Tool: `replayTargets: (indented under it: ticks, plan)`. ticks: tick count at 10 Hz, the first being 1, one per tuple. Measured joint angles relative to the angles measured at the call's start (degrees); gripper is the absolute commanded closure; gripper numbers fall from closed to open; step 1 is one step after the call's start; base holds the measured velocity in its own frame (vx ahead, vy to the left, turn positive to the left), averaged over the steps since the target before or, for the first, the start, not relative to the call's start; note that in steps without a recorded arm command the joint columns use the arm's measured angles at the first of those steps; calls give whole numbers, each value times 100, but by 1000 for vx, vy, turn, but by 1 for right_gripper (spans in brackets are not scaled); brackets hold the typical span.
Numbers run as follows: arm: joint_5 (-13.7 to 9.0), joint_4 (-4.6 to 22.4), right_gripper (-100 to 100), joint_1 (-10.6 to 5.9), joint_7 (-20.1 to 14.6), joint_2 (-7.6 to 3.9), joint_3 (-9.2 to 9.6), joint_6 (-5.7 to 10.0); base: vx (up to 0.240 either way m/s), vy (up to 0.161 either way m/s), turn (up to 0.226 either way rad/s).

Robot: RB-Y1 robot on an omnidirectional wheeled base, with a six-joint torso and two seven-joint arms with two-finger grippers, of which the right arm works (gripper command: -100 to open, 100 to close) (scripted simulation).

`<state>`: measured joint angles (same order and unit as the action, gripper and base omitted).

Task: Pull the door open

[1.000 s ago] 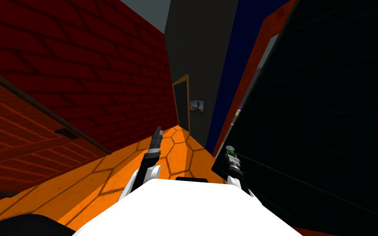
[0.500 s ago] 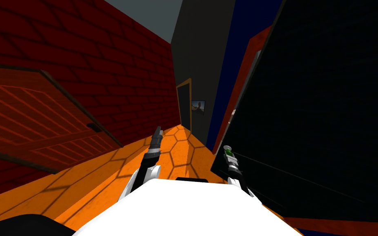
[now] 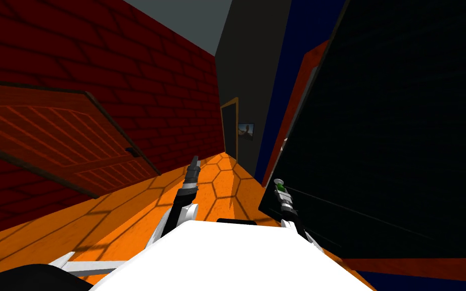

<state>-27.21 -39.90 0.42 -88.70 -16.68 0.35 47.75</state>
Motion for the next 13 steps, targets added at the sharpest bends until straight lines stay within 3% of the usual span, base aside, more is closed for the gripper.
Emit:
replayTargets:
  ticks: [5, 8, 13]
  plan:
    - [216, -135, 100, 152, -354, -211, 377, 60, -241, -14, 87]
    - [276, -180, 100, 242, -464, -268, 495, 68, -146, -17, 55]
    - [461, -303, 100, 415, -809, -508, 827, 265, -210, -36, 77]
